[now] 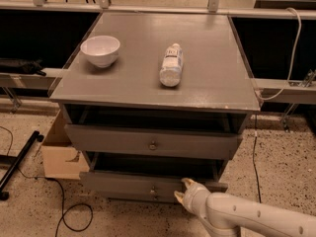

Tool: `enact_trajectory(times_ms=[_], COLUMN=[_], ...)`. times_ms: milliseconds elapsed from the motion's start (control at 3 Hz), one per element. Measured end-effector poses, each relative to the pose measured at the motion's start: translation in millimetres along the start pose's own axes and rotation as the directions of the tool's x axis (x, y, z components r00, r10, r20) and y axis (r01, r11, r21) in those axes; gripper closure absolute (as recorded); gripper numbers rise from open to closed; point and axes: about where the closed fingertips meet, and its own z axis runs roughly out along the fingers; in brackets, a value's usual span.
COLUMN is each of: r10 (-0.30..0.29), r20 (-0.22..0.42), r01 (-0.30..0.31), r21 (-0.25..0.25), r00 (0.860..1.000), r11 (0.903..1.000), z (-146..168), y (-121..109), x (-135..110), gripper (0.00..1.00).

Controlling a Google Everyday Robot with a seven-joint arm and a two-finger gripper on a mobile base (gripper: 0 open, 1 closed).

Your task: Open middle drawer

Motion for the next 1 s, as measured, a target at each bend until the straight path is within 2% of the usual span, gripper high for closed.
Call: enact_trajectory(times_ms=[333, 667, 1000], r10=[0.000, 0.000, 0.000], r20=[0.000, 0.000, 0.000], r01=[0.000, 0.000, 0.000], r21=[0.000, 0.000, 0.000], r00=[1.000, 1.000, 1.000], r11=[1.0000, 1.0000, 1.0000], z=[0.0, 0.0, 0.0], y=[0.0, 0.0, 0.0], x=[0.0, 0.0, 0.0], gripper=[0.00, 0.00, 0.19])
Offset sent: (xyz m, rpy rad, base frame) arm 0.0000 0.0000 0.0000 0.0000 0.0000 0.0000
